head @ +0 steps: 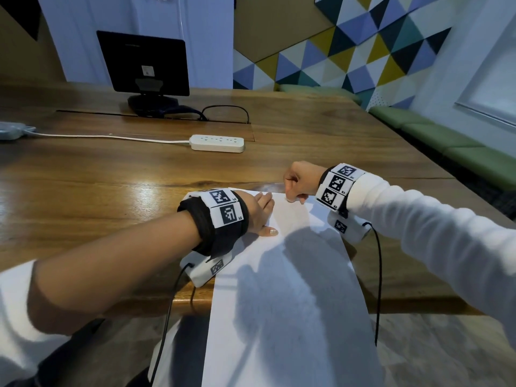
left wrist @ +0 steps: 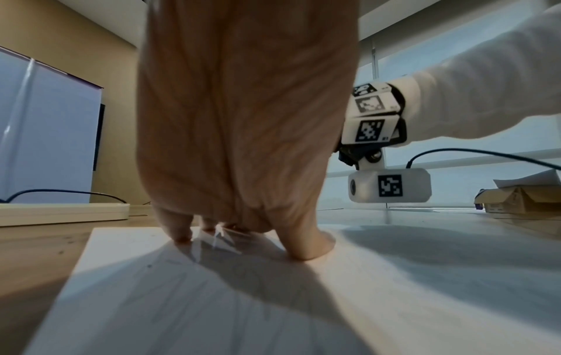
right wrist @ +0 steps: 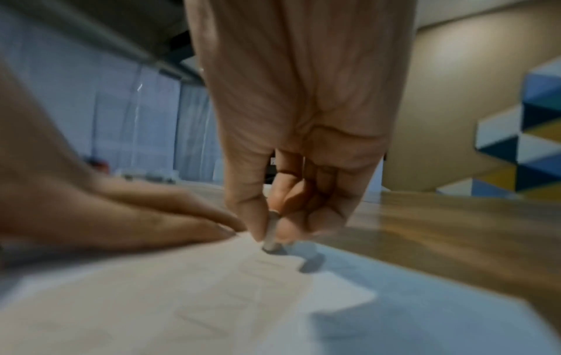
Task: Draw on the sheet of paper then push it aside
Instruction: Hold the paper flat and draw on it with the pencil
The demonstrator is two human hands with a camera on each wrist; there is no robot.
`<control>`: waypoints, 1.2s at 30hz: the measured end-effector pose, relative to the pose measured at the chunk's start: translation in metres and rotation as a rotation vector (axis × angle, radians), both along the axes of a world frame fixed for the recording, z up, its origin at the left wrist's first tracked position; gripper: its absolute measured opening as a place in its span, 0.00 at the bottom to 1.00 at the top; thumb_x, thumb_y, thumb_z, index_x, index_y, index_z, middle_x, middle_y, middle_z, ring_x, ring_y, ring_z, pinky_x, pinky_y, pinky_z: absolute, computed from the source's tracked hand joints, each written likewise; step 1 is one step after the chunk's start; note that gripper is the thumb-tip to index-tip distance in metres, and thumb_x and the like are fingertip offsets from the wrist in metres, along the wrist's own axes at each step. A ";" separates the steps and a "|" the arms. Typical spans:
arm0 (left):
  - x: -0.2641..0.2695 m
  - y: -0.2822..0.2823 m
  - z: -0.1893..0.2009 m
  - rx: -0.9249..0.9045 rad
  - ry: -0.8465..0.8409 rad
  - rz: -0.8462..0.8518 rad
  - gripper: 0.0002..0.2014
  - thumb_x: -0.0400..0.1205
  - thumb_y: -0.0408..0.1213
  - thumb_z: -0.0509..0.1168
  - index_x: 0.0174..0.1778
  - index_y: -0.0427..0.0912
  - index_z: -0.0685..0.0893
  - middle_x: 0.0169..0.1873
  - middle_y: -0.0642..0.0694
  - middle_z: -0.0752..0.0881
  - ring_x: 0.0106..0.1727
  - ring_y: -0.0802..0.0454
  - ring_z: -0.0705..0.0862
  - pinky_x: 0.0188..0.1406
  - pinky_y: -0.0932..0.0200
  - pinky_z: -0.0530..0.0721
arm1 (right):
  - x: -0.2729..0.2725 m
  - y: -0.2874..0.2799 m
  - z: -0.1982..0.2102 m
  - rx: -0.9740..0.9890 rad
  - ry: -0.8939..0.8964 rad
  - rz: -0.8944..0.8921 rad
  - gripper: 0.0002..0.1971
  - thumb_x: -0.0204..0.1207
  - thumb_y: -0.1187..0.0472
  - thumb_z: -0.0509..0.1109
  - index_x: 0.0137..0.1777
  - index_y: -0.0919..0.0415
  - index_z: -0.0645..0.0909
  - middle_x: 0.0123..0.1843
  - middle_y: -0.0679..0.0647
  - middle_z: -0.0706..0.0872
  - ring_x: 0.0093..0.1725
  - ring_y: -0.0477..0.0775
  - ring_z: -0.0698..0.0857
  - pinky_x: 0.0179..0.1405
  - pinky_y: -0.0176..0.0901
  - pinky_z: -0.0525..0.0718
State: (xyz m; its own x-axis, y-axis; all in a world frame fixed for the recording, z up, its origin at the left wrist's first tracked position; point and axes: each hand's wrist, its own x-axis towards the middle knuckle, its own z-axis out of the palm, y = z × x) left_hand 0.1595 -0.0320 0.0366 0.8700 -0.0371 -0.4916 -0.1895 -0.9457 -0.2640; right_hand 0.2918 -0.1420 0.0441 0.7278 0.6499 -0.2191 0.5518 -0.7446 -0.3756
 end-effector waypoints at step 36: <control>-0.001 0.000 0.001 0.007 -0.006 -0.006 0.38 0.87 0.55 0.44 0.82 0.30 0.39 0.83 0.38 0.38 0.84 0.43 0.41 0.80 0.45 0.47 | -0.016 0.019 -0.001 0.045 0.000 -0.230 0.05 0.63 0.72 0.75 0.29 0.69 0.82 0.25 0.60 0.84 0.27 0.57 0.82 0.41 0.53 0.88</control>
